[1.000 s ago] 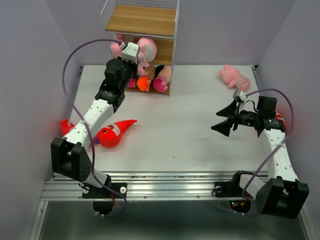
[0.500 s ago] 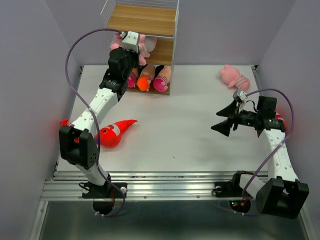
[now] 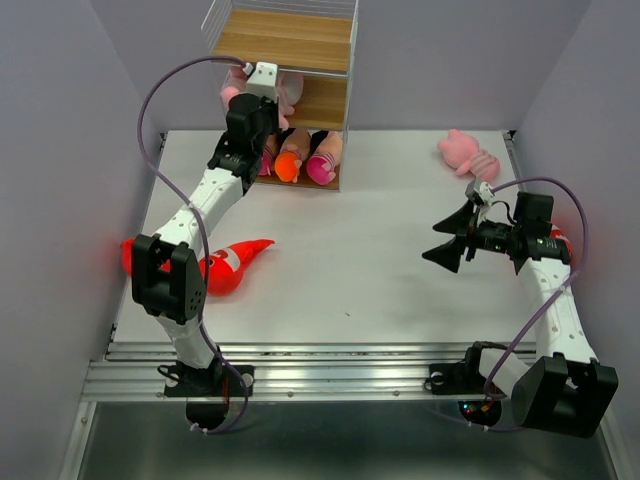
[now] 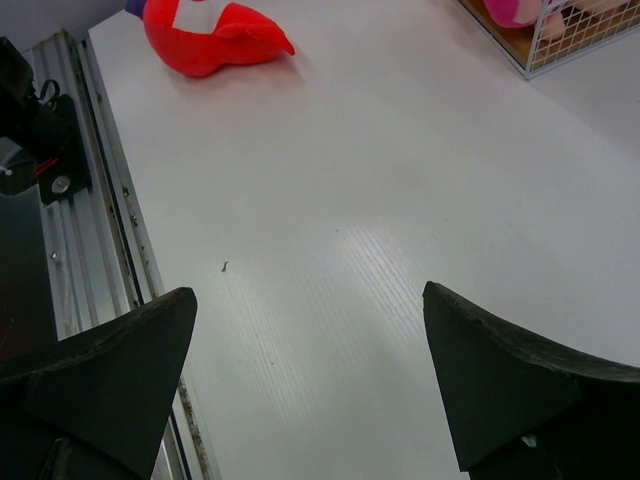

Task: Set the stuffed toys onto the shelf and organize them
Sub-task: Place the stuffed toy onto shelf

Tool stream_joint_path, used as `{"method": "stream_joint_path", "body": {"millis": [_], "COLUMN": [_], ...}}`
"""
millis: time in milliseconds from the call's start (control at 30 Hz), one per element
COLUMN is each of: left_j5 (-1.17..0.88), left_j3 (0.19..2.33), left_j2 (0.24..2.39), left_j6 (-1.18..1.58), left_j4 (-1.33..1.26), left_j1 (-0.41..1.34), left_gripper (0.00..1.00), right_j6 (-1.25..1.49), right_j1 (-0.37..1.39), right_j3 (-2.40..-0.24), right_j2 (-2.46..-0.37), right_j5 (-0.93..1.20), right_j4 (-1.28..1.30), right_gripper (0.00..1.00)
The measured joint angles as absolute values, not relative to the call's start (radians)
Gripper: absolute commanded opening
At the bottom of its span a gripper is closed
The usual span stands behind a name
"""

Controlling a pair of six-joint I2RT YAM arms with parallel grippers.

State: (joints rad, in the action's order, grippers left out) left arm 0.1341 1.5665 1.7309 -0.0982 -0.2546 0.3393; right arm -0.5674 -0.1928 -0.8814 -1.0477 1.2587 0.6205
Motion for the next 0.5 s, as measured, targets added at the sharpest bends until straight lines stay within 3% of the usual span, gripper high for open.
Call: {"method": "stream_joint_path", "body": {"millis": [500], "left_j5": [0.219], "left_j3": [1.626], "left_j2": [1.775], "left_j6": [-0.095], "left_j4": [-0.241], "left_j1": [0.331], "left_gripper": [0.0], "right_j6": [-0.567], "right_j1": [-0.193], "right_j3": [-0.881], "right_j2": [-1.048], "right_j5": [1.249], "right_j4": [0.62], "right_gripper": [1.0]}}
